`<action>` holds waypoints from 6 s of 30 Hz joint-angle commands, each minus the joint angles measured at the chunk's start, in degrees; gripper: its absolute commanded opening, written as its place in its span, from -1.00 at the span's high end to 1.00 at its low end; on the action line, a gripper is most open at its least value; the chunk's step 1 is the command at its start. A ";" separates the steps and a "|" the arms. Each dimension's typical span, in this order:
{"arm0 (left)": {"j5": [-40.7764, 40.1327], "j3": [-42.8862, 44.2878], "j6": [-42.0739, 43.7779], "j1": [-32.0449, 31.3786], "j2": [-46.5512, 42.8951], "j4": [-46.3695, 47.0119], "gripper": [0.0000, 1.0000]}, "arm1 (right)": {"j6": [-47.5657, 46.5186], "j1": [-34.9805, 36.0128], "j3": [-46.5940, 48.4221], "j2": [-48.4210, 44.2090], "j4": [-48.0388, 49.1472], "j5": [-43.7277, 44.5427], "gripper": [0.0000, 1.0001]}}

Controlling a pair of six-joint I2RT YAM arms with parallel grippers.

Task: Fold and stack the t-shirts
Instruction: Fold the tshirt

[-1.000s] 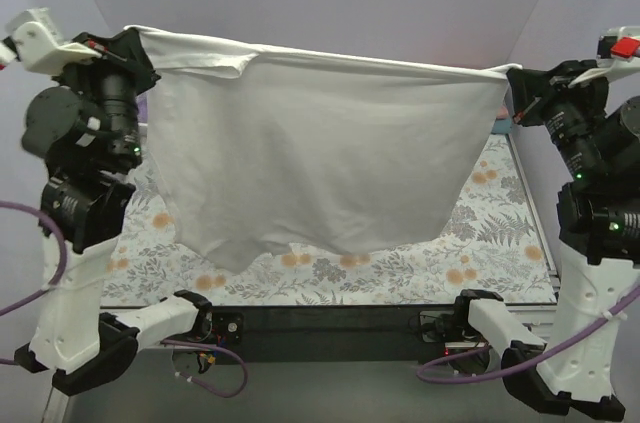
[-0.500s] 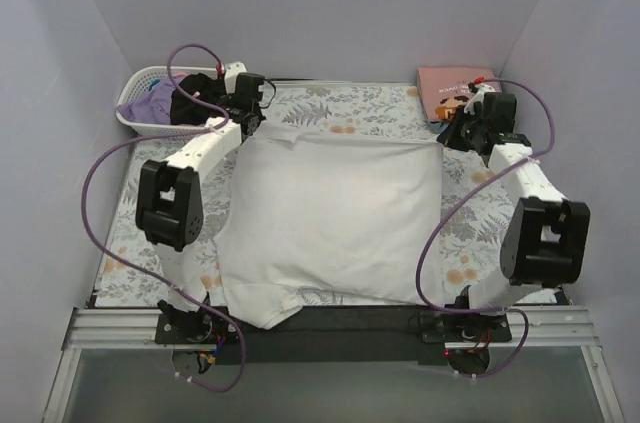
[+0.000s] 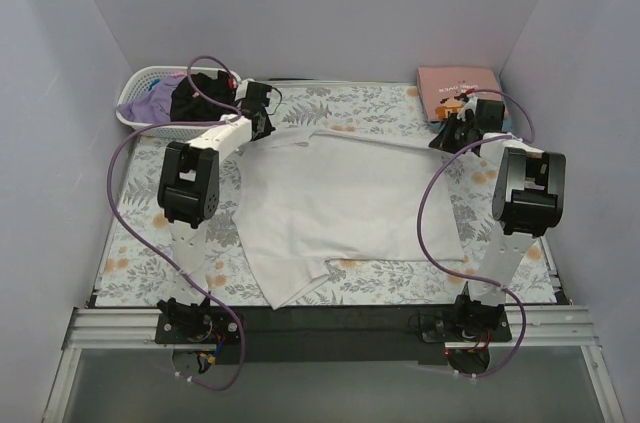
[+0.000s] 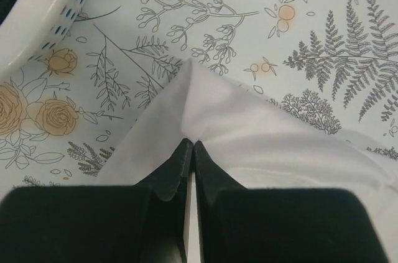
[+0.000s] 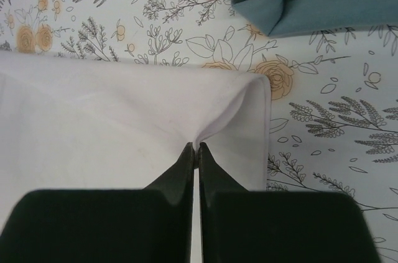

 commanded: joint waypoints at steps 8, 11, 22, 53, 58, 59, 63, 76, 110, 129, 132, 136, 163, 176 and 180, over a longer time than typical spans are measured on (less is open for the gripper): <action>4.26 6.18 -3.79 1.84 -5.83 -12.89 1.00 | 0.87 -2.64 0.11 -5.98 1.15 -1.68 0.97; 4.26 6.80 -5.37 1.84 -6.45 -16.94 0.99 | 0.69 -2.81 -1.38 -6.77 1.15 -0.80 0.97; 8.39 12.08 -8.19 3.24 -7.85 -28.12 0.98 | -0.36 -3.60 -3.40 -8.97 -0.87 2.27 0.97; 14.28 -0.06 -9.95 3.77 -10.05 -27.85 0.97 | 0.78 -4.04 -4.64 -2.37 -6.06 3.95 0.97; 14.71 1.62 -9.69 3.77 -11.72 -29.00 0.97 | 0.78 -4.04 -3.14 -5.01 -7.72 4.91 0.97; 14.98 1.62 -9.68 3.86 -11.98 -29.17 0.97 | 0.78 -4.04 -2.79 -5.63 -8.08 5.18 0.97; 14.98 1.79 -9.77 3.86 -12.34 -30.49 0.96 | 0.60 -4.04 -1.74 -6.68 -10.01 6.32 0.97; 19.46 -8.31 -12.93 3.77 -14.80 -26.89 0.96 | 0.16 -4.04 -3.67 -4.67 -12.73 6.94 0.97; 25.70 -18.51 -19.00 3.42 -21.65 -21.79 0.89 | 12.10 23.35 -11.31 -13.74 5.70 -6.50 0.08; 28.25 -32.83 -15.75 3.42 -30.35 -9.49 -0.01 | 25.91 36.47 -7.27 3.95 26.89 -8.27 0.10; 29.04 -34.15 -14.44 3.42 -30.53 -6.77 -0.03 | 26.53 36.91 -6.48 5.18 27.60 -8.79 0.12; 29.04 -34.94 -12.76 3.24 -30.27 -3.17 -0.03 | 27.58 37.26 -5.60 6.58 28.48 -8.62 0.14; 31.24 -39.16 -7.57 0.34 -31.32 1.32 0.18 | 28.47 38.41 -6.57 6.76 28.92 -7.65 0.52; 27.55 -33.81 -10.12 0.34 -31.59 -7.89 0.73 | 25.48 37.27 -7.54 1.40 22.08 -5.90 0.97; 28.16 -31.70 -10.65 0.34 -29.40 -10.89 0.73 | 22.93 37.00 -5.52 1.31 16.45 -5.54 0.96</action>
